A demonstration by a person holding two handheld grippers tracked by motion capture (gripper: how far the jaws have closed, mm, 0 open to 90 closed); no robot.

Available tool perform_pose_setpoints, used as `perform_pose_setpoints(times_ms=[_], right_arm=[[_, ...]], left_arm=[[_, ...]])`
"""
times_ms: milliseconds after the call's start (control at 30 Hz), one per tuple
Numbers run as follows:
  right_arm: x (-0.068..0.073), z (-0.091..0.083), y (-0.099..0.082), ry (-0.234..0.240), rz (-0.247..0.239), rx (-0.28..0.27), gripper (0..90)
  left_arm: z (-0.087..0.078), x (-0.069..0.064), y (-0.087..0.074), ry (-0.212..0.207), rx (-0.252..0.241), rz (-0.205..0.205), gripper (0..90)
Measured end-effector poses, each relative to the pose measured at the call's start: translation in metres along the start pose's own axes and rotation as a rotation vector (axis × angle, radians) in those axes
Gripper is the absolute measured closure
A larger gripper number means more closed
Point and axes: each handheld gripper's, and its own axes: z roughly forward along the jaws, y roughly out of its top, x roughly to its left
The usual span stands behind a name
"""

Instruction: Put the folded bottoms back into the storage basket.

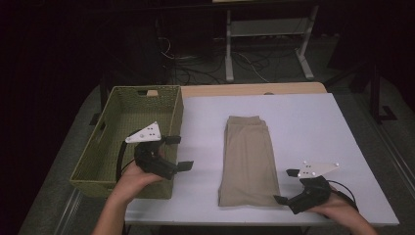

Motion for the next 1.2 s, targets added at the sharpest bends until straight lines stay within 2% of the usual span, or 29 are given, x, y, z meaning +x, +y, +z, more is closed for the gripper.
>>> perform_pose_setpoints(times_ms=[233,333,467,500,533,567,833,1000,1067,1200], right_arm=[[0.000,0.001,0.001,0.002,-0.007,-0.006,0.0],[0.000,0.001,0.001,0.005,-0.010,-0.006,0.0],[0.000,0.001,0.001,0.007,-0.013,-0.004,0.0],[0.000,0.002,0.001,0.008,-0.016,-0.005,0.0],[0.000,0.002,0.001,0.008,-0.015,-0.003,0.0],[0.000,0.002,0.001,0.008,-0.016,-0.004,0.0],[0.000,0.001,0.001,0.009,-0.012,-0.005,0.0],[0.000,0.000,0.000,0.005,-0.010,-0.009,0.0],[0.000,-0.001,0.000,0.004,-0.010,-0.011,0.0],[0.001,-0.001,0.000,0.008,-0.011,-0.011,0.0]], left_arm=[[0.002,-0.003,0.007,0.000,-0.013,0.008,0.3],[0.004,-0.005,0.009,-0.006,-0.040,0.008,0.3],[0.010,-0.008,0.013,-0.023,-0.062,-0.001,0.4],[0.013,-0.010,0.015,-0.046,-0.063,-0.010,0.4],[0.013,-0.010,0.015,-0.046,-0.063,-0.010,0.4],[0.018,-0.012,0.017,-0.076,-0.061,-0.013,0.4],[0.038,-0.018,0.023,-0.103,-0.045,-0.005,0.4],[0.048,-0.019,0.026,-0.103,-0.043,-0.003,0.6],[0.051,-0.020,0.026,-0.097,-0.045,0.006,5.6],[0.061,-0.022,0.027,-0.085,-0.039,0.018,4.5]])
